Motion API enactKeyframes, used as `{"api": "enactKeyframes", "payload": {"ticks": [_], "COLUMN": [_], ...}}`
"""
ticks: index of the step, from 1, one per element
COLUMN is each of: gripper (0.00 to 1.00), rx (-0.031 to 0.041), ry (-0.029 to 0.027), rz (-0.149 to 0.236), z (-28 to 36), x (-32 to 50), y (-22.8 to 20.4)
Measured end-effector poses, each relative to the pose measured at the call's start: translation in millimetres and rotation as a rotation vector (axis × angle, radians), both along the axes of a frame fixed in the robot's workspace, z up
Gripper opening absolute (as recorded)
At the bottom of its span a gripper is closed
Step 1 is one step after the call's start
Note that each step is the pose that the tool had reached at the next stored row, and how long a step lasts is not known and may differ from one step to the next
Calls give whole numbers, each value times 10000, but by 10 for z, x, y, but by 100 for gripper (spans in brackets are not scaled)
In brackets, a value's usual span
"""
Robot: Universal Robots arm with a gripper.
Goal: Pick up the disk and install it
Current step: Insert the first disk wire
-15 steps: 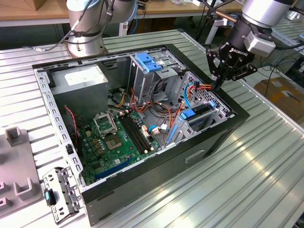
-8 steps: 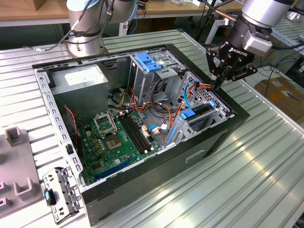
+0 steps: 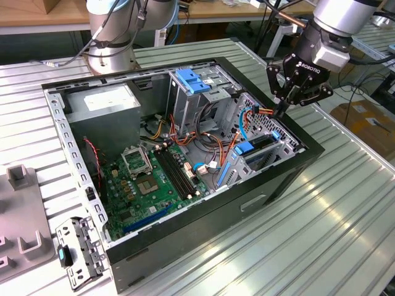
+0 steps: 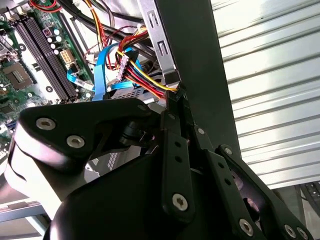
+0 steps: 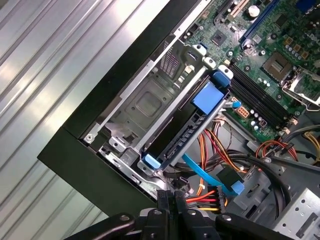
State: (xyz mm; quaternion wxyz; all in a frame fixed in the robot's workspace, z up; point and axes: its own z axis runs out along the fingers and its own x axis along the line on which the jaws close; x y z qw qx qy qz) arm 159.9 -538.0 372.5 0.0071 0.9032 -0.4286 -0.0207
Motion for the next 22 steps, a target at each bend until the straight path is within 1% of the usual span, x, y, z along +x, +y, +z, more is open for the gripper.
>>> {"api": "enactKeyframes", "payload": {"ticks": [5,16,19,22], "gripper": [16,16,16,16], "rx": [0,-1,0,0], "ry": [0,0,0,0], "rz": [-2,-7,-108,-331], "z": [0,0,0,0], "x": [-17,-19,-19,-19], "y": [0,0,1,0]}}
